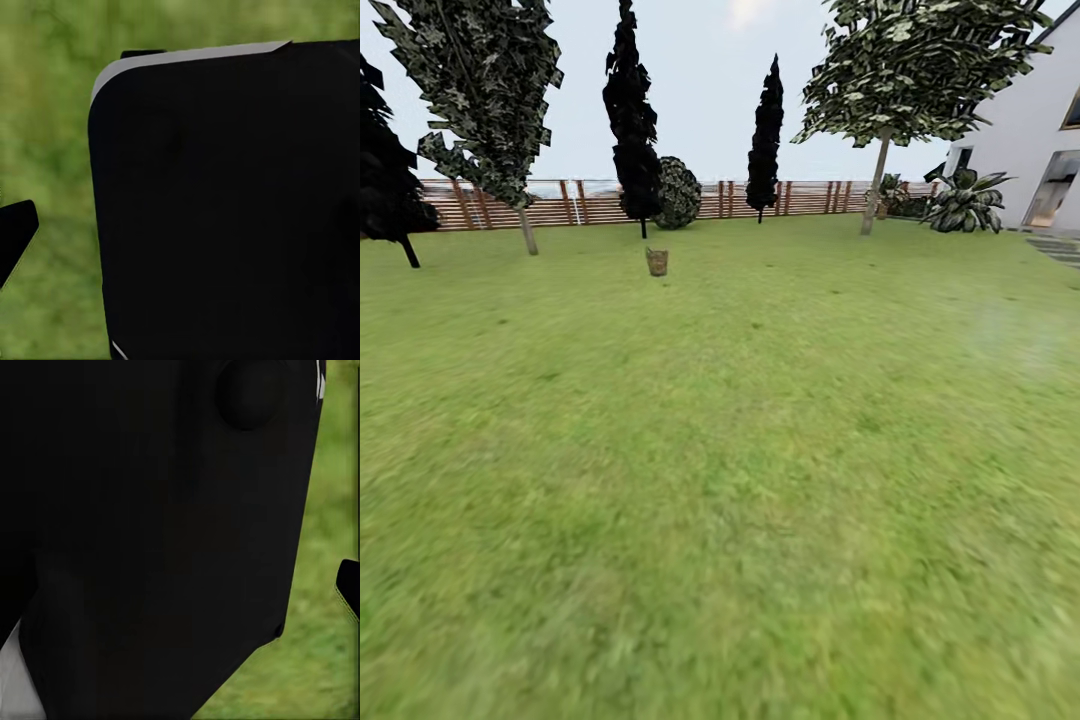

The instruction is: Take the three Easter eggs out of the wicker basket on the lawn in the garden, then place them on the lawn next to a single tree (choose any tree) so that all three eggs are next to the same tree and none are left in the basket.

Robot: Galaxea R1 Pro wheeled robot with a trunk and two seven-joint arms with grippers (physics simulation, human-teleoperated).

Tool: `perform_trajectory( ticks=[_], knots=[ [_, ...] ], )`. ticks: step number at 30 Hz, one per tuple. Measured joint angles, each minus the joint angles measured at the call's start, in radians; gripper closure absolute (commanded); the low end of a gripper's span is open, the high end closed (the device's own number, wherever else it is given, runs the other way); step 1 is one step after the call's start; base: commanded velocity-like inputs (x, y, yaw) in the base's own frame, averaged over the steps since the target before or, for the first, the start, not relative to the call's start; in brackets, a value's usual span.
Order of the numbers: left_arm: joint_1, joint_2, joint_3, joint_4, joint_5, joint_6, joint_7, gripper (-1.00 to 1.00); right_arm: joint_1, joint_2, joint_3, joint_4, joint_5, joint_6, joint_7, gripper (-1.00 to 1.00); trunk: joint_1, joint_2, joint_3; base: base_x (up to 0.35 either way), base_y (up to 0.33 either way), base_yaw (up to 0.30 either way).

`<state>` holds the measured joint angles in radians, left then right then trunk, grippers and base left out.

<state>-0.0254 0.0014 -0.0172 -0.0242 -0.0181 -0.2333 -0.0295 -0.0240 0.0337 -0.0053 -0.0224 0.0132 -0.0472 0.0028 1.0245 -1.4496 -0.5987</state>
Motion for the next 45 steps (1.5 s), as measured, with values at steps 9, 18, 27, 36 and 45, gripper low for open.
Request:
perform_trajectory(
  ticks=[9,18,27,36,45],
  knots=[
    [0.0,0.0,0.0,0.0,0.0,-0.001,0.0,-1.0,0.0,0.0,0.0,0.0,0.0,0.0,0.0,-1.0,0.0,0.0,0.0,0.339,0.0,0.0],
    [0.0,0.0,0.0,0.0,0.0,0.0,0.0,-1.0,0.0,0.0,0.0,0.0,0.0,0.0,0.0,-1.0,0.0,0.0,0.0,0.339,0.0,0.0],
    [0.0,0.0,0.0,-0.001,0.0,0.0,0.0,-1.0,0.0,0.0,0.001,0.0,0.0,0.0,0.0,-1.0,0.0,0.0,0.0,0.339,0.0,0.022],
    [0.0,0.0,0.0,-0.001,0.0,0.0,0.0,-1.0,0.0,0.001,0.001,0.0,0.001,0.0,-0.001,-1.0,0.0,0.0,0.0,0.339,0.0,0.086],
    [0.0,0.0,0.0,0.0,0.0,0.0,0.0,-1.0,0.0,0.001,0.001,0.0,0.0,0.0,-0.001,-1.0,0.0,0.0,0.0,0.339,0.0,0.163]
  ],
)
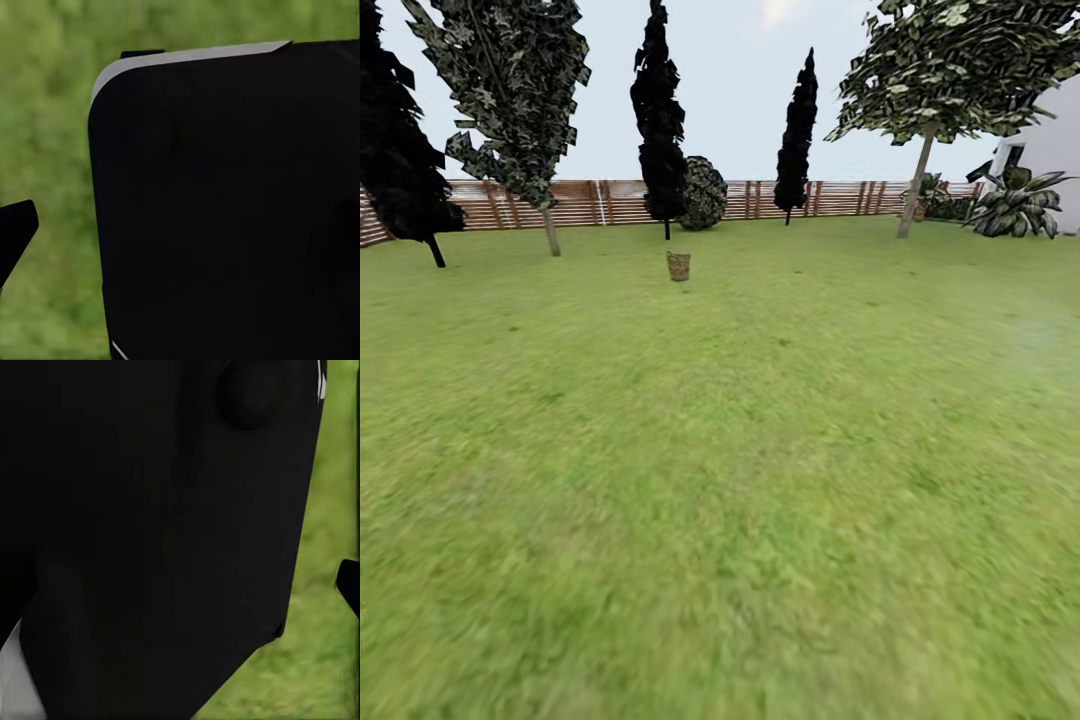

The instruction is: Take the three Easter eggs out of the wicker basket on the lawn in the garden, then place them on the lawn next to a single tree (choose any tree) so that all three eggs are next to the same tree and none are left in the basket.

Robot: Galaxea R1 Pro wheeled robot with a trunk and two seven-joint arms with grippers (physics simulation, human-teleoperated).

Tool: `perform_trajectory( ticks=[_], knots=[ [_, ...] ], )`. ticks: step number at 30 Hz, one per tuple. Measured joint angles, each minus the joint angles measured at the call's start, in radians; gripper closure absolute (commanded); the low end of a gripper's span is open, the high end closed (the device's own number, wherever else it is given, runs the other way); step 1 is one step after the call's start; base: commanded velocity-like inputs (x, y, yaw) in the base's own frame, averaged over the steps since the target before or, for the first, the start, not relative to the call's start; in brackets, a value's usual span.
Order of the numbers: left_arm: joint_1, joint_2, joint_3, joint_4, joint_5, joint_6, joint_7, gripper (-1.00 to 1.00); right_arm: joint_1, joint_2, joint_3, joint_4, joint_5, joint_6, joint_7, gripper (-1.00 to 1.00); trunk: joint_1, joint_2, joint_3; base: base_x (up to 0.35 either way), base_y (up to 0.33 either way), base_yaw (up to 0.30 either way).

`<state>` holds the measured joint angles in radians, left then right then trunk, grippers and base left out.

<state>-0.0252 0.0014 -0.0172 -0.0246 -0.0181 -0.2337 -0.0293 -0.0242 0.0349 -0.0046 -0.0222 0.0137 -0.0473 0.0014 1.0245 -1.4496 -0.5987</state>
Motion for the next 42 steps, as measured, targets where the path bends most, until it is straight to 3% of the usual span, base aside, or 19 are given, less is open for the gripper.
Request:
perform_trajectory(
  ticks=[42],
  knots=[
    [0.0,0.0,0.0,0.0,0.0,0.0,0.0,-1.0,0.0,0.0,0.0,0.0,0.0,0.0,0.0,-1.0,0.0,0.0,0.0,0.339,0.002,0.012]
  ],
)
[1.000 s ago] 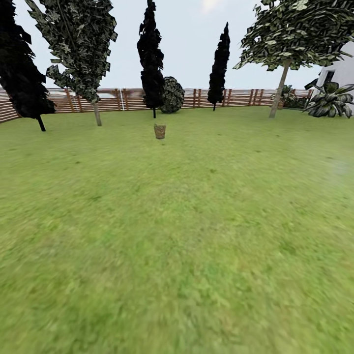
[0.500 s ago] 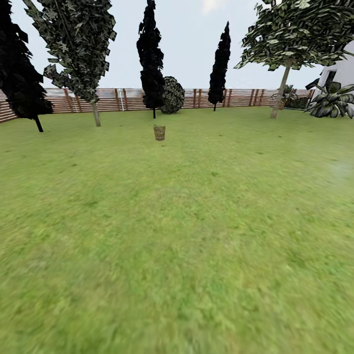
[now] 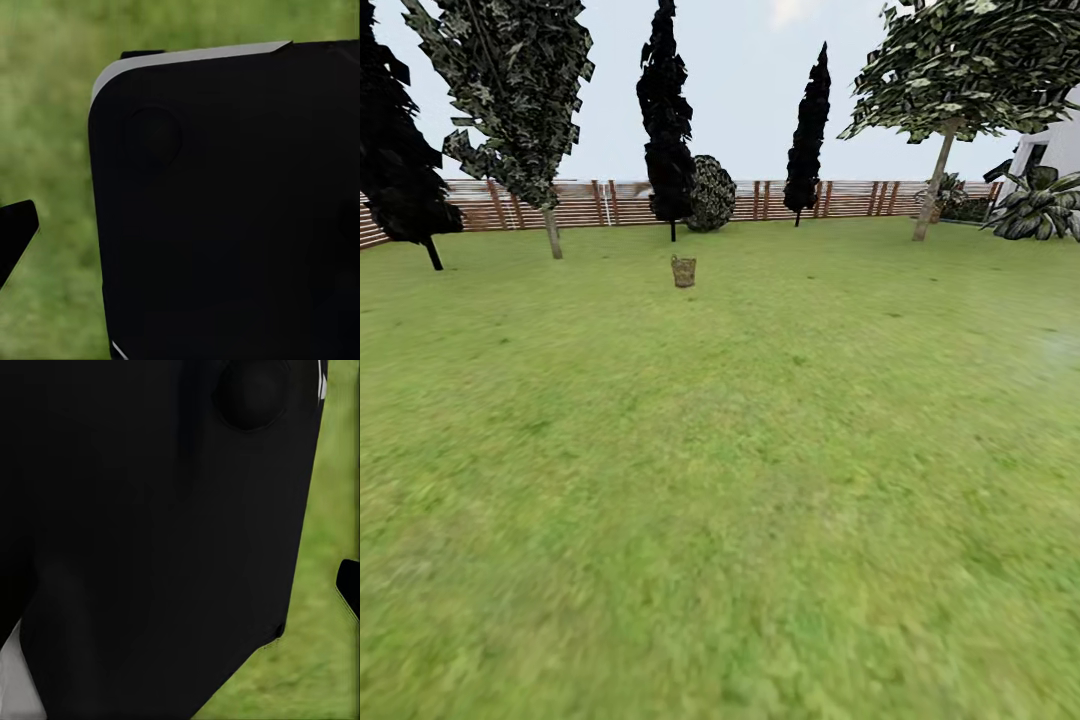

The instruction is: Take the three Easter eggs out of the wicker basket on the lawn in the garden, then place them on the lawn next to a single tree (choose any tree) so that all three eggs are next to the same tree and none are left in the basket.

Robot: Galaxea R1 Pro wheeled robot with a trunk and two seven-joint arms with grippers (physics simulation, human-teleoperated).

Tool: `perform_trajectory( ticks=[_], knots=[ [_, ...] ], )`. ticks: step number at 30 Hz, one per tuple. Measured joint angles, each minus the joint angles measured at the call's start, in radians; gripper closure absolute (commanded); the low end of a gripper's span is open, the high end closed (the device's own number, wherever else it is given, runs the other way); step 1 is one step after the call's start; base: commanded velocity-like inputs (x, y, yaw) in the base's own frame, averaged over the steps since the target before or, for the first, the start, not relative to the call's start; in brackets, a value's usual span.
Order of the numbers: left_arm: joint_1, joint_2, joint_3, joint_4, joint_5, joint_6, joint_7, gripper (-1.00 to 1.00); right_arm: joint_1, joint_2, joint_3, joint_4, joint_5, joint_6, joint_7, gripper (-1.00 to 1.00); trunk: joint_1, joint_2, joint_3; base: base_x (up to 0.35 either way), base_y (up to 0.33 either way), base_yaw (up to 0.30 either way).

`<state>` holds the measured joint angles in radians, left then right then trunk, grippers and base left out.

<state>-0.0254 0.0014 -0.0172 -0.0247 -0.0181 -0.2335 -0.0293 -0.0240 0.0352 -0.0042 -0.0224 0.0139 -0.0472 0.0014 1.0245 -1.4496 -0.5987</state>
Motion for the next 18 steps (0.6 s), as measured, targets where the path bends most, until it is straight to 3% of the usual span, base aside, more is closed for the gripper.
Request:
perform_trajectory(
  ticks=[18],
  knots=[
    [0.0,0.0,0.0,0.0,0.0,0.0,0.0,-1.0,0.0,0.0,0.0,0.0,0.0,0.0,0.0,-1.0,0.0,0.0,0.0,0.339,0.079,0.0]
  ],
)
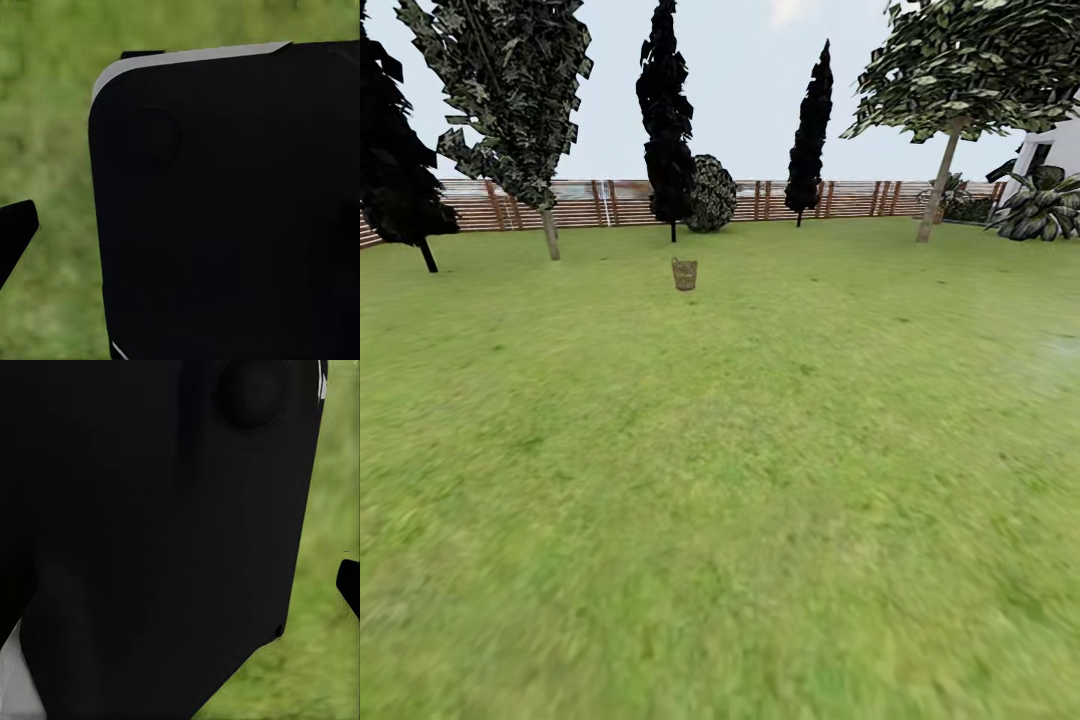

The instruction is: Take the three Easter eggs out of the wicker basket on the lawn in the garden, then place them on the lawn next to a single tree (choose any tree) so that all three eggs are next to the same tree and none are left in the basket.

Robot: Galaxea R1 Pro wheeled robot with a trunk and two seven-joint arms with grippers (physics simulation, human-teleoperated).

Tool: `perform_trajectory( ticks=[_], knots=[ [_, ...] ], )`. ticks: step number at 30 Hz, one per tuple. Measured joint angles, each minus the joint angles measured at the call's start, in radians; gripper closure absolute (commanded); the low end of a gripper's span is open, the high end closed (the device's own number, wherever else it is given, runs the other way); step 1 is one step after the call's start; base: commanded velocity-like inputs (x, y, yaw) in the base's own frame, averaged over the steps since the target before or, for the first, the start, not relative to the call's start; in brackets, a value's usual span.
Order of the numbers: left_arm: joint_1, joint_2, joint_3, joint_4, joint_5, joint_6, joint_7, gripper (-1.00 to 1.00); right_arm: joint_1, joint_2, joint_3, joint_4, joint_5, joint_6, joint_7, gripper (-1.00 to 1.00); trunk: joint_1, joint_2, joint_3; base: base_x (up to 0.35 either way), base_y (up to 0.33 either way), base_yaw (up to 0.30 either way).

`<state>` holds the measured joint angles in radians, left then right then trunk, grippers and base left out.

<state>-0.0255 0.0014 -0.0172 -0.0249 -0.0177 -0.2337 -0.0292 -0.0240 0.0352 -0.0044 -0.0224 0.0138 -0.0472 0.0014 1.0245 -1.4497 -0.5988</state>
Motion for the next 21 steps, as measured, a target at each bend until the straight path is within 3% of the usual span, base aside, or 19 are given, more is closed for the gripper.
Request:
perform_trajectory(
  ticks=[21],
  knots=[
    [0.0,0.0,0.0,0.0,0.0,0.0,0.0,-1.0,0.0,0.0,0.0,0.0,0.0,0.0,0.0,-1.0,0.0,0.0,0.0,0.339,0.102,0.0]
  ],
)
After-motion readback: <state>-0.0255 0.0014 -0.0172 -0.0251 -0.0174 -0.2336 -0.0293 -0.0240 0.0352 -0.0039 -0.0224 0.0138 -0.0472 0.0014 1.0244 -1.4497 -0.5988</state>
